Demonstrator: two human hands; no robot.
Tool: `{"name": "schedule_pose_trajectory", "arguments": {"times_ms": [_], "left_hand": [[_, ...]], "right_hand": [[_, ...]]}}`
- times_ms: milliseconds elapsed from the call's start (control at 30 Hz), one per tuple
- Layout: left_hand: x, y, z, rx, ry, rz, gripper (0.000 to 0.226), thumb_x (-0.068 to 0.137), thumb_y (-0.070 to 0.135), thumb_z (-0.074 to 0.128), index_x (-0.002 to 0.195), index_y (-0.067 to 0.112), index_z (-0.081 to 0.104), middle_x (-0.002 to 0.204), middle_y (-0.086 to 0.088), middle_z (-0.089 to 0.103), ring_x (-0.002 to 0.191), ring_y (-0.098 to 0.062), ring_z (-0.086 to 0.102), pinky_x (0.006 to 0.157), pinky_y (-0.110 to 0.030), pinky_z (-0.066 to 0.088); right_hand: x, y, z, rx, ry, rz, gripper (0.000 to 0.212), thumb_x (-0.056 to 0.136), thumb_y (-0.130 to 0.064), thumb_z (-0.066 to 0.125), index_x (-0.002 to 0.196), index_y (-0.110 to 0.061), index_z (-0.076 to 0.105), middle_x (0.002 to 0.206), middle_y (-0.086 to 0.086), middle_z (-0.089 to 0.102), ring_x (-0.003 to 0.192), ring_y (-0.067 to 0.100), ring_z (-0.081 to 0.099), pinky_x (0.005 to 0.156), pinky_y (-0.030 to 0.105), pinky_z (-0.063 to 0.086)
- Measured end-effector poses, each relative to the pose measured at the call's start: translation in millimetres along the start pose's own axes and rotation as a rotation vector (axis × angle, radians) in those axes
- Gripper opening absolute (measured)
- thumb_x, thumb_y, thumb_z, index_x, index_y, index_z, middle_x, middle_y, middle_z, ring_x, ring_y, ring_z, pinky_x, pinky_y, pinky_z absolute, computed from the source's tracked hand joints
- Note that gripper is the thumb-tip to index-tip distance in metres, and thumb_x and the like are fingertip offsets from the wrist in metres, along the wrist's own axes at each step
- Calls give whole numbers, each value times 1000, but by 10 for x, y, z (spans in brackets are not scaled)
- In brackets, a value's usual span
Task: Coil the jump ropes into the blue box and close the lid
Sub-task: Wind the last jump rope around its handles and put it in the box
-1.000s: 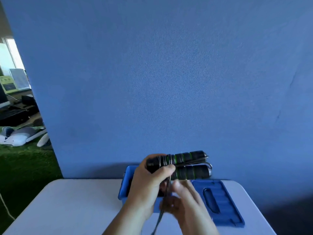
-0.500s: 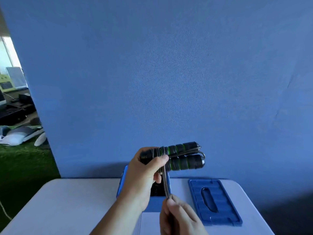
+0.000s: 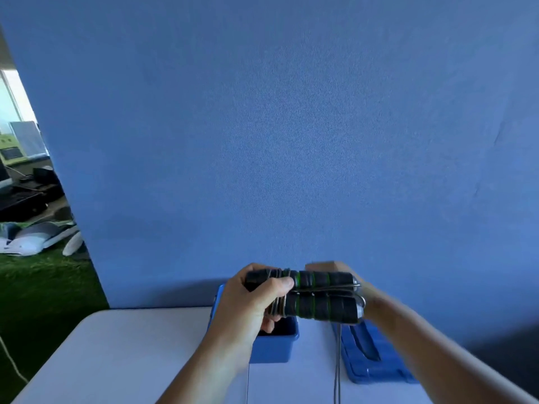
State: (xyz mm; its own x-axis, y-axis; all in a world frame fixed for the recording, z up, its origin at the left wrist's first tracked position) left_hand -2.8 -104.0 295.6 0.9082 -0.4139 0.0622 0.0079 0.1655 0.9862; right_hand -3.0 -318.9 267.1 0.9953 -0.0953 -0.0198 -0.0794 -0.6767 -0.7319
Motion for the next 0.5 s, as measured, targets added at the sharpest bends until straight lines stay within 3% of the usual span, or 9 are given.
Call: {"name": "schedule_pose_trajectory", "arguments": {"times_ms": [33,100,200,367,500], "left_hand": [[-9,-8,-12,-1,3,-7,40,58,34,78,86,8,66,67,-7,61,50,-19,52,45,-25,37],[-22,-32,-30,11,10,-24,40,60,32,77,89,6,66,67,-5,61,51,-18,54,45,-26,38],[-25,-71,-52,38,14,-41,38,67,30,74,94,5,66,69,-5,63,56,-21,54,46,-27,41],[-10,-109,-53,30,-1,-36,36,68,27,75,93,3,64,66,-6,60,55,-21,52,46,-27,39],[37,-126,-64,30,37,-54,38,68,31,76,93,4,64,66,-6,60,57,-22,51,47,-28,41]], "right_hand": [[48,-171,-110,-7,-17,-52,24,88,-14,68,71,-13,51,64,-9,45,62,5,40,58,23,38],[29,-553,-317,-150,-20,-166,32,86,-29,75,70,-10,56,61,-9,44,58,2,36,56,24,34],[114,-737,-495,-295,-64,-236,40,79,-46,81,65,-17,57,56,-10,42,55,5,36,52,22,32],[121,-1101,-669,-460,-46,-322,43,78,-51,79,67,-16,56,58,-8,47,57,10,40,57,29,38],[-84,-1319,-646,-579,-12,-313,48,88,-53,66,64,-15,52,56,-5,45,53,9,38,53,27,34]]}}
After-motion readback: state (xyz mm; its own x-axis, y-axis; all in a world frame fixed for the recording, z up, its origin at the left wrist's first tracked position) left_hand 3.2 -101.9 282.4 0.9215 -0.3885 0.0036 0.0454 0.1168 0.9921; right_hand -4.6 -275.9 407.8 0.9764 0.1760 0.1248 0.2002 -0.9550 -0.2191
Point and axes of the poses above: each hand's wrist, its own x-axis towards the middle knuckle, its own z-axis out of the palm, y = z × x, the point moved 2 cm from there along x, towards the middle knuckle
